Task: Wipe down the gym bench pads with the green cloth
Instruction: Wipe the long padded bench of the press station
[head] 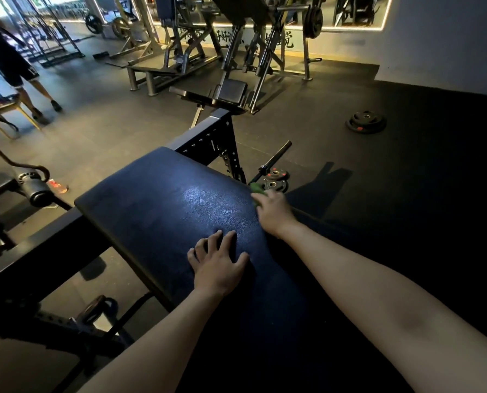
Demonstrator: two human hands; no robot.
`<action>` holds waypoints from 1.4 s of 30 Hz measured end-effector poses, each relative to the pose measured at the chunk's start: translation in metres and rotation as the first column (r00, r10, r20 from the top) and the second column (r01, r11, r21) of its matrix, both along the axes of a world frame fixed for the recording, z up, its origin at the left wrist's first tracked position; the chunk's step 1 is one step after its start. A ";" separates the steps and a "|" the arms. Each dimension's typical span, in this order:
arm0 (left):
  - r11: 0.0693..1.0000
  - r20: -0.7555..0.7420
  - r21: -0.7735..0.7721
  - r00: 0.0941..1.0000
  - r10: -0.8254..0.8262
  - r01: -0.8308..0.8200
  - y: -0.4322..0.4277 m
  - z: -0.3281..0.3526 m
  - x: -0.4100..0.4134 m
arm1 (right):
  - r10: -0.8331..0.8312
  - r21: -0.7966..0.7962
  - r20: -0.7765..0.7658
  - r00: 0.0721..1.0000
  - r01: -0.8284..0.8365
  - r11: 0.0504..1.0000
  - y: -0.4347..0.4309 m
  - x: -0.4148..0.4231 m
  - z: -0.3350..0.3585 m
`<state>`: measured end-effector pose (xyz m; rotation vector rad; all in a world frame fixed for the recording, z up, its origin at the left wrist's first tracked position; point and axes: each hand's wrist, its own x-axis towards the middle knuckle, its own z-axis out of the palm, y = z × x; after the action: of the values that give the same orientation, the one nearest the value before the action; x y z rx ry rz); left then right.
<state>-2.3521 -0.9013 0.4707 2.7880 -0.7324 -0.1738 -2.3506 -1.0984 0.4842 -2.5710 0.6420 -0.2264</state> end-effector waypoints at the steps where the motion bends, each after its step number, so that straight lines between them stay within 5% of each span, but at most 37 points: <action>1: 1.000 0.002 0.001 1.000 -0.002 0.002 0.000 0.002 0.001 | 0.050 -0.026 -0.030 0.998 -0.051 0.998 0.010 0.008 0.000; 4: 0.999 0.047 0.007 0.998 -0.043 0.042 -0.002 0.008 0.005 | 0.023 -0.100 -0.117 0.993 -0.035 0.994 0.017 0.010 0.000; 15: 0.963 -0.014 0.048 0.964 -0.265 0.265 -0.016 0.004 0.052 | -0.511 -0.092 -0.118 0.851 0.503 0.859 -0.029 -0.060 -0.003; 17: 0.960 -0.021 0.032 0.961 -0.276 0.277 -0.016 -0.001 0.054 | -0.496 -0.045 -0.054 0.867 0.494 0.868 -0.015 -0.042 0.002; 22: 0.956 0.006 -0.001 0.956 -0.293 0.293 -0.016 -0.005 0.056 | -0.175 -0.029 -0.008 0.984 0.175 0.984 0.040 0.025 0.012; 26: 0.940 -0.016 -0.005 0.939 -0.342 0.342 -0.014 -0.004 0.060 | -0.247 -0.107 -0.098 0.964 0.236 0.966 0.041 0.021 0.010; 33: 0.891 0.003 -0.038 0.891 -0.453 0.453 -0.006 -0.003 0.058 | -0.634 -0.174 -0.052 0.772 0.618 0.767 0.020 -0.063 0.003; 37: 0.853 0.018 -0.050 0.854 -0.519 0.519 -0.006 -0.006 0.059 | -0.761 -0.064 -0.142 0.633 0.761 0.645 0.012 -0.077 0.003; 39: 0.849 0.014 -0.043 0.850 -0.527 0.527 -0.006 -0.006 0.059 | -0.718 -0.034 -0.137 0.682 0.721 0.692 0.022 -0.062 0.011; 42: 0.846 0.022 -0.036 0.846 -0.532 0.533 -0.006 -0.005 0.058 | -0.479 -0.062 -0.076 0.874 0.476 0.877 0.052 -0.024 0.019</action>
<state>-2.2940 -0.9072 0.4654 2.4734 -1.4846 -0.2386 -2.3749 -1.0466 0.5037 -2.4274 1.3203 -0.2875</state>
